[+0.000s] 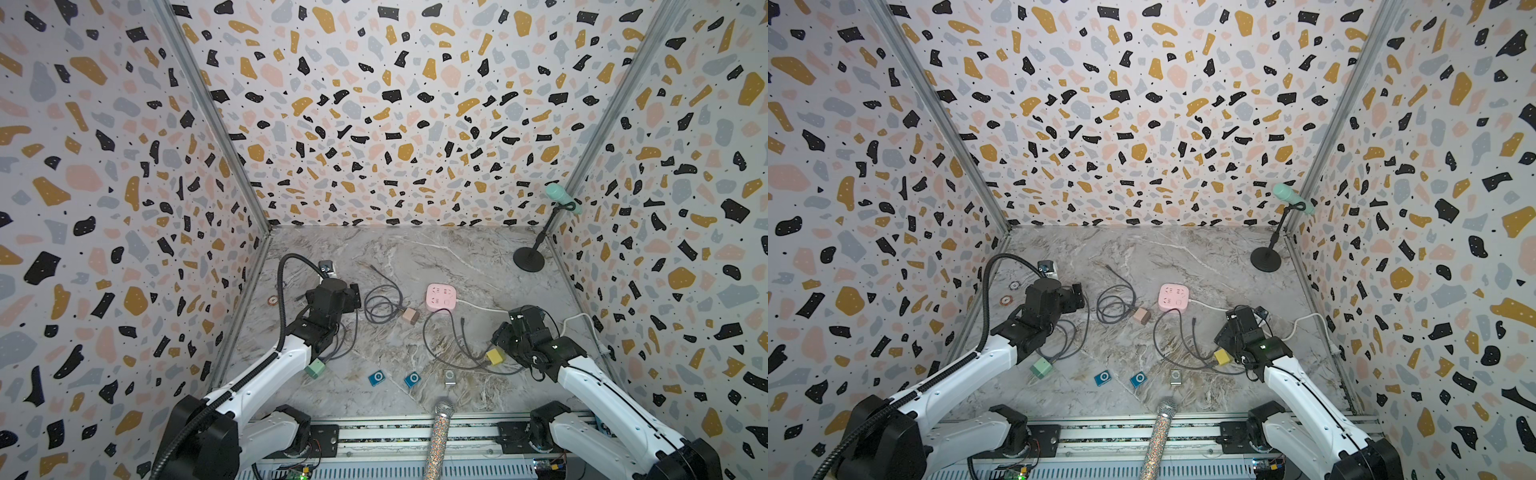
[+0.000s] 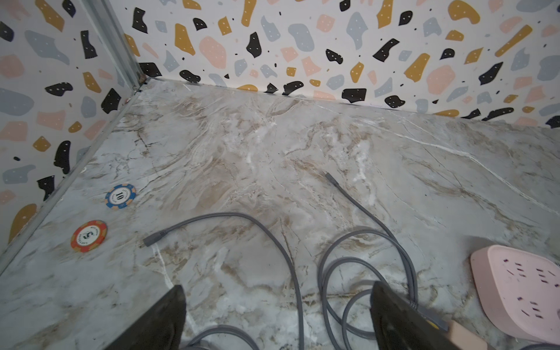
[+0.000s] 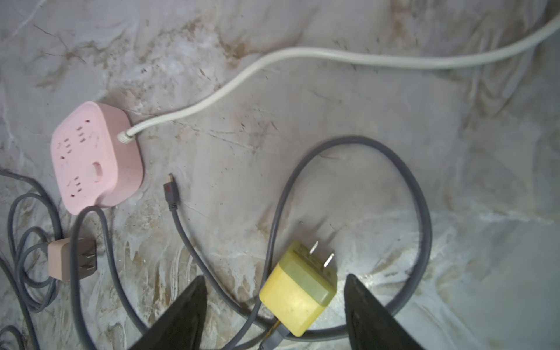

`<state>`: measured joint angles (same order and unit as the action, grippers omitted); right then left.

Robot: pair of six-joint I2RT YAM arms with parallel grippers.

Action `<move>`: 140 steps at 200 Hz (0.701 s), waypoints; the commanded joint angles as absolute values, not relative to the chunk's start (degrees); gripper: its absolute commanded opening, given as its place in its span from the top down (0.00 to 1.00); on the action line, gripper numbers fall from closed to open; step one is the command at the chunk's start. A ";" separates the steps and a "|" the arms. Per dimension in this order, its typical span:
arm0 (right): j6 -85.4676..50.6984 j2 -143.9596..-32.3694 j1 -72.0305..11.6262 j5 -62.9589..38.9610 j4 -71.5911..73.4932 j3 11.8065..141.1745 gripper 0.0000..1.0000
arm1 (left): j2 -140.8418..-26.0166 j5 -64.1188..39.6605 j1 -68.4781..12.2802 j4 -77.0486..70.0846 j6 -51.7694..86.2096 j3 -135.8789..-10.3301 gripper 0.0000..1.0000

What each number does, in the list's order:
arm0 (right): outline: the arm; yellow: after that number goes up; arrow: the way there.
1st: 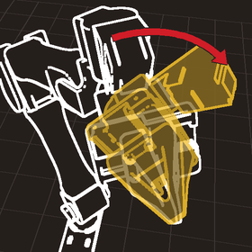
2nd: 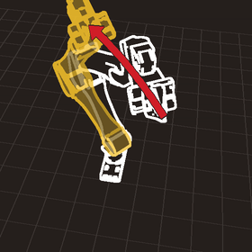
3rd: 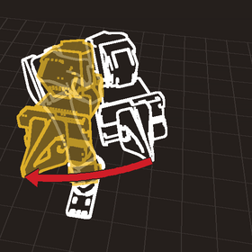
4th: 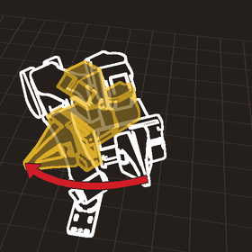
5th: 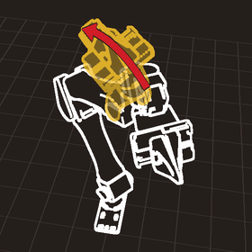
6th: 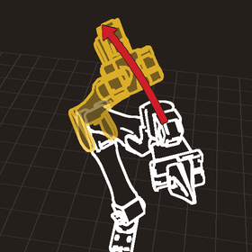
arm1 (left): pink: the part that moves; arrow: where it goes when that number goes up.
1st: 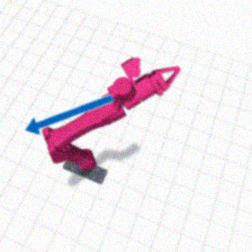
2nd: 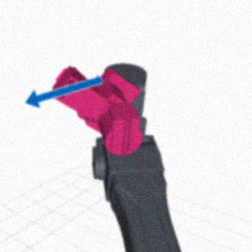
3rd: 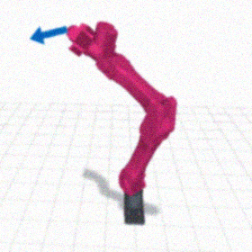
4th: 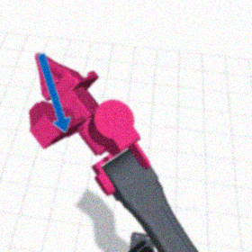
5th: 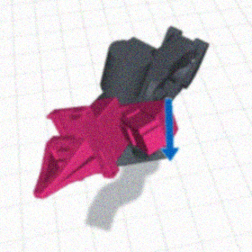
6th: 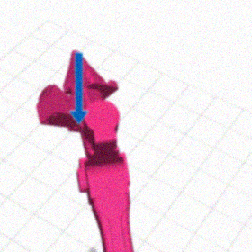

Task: Charge mp3
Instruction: Pick up the plug from the center of the board.

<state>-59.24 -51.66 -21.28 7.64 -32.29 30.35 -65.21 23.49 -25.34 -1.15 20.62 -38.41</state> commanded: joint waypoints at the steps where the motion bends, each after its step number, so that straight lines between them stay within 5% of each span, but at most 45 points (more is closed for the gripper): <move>1: -64.52 -51.86 -21.53 6.34 -33.24 29.91 0.30 | -65.45 24.80 -26.60 -2.15 20.98 -39.40 0.06; 140: -70.50 -57.47 -21.52 4.44 -27.62 25.14 0.38 | -67.68 26.14 -33.27 -2.24 22.85 -39.56 0.08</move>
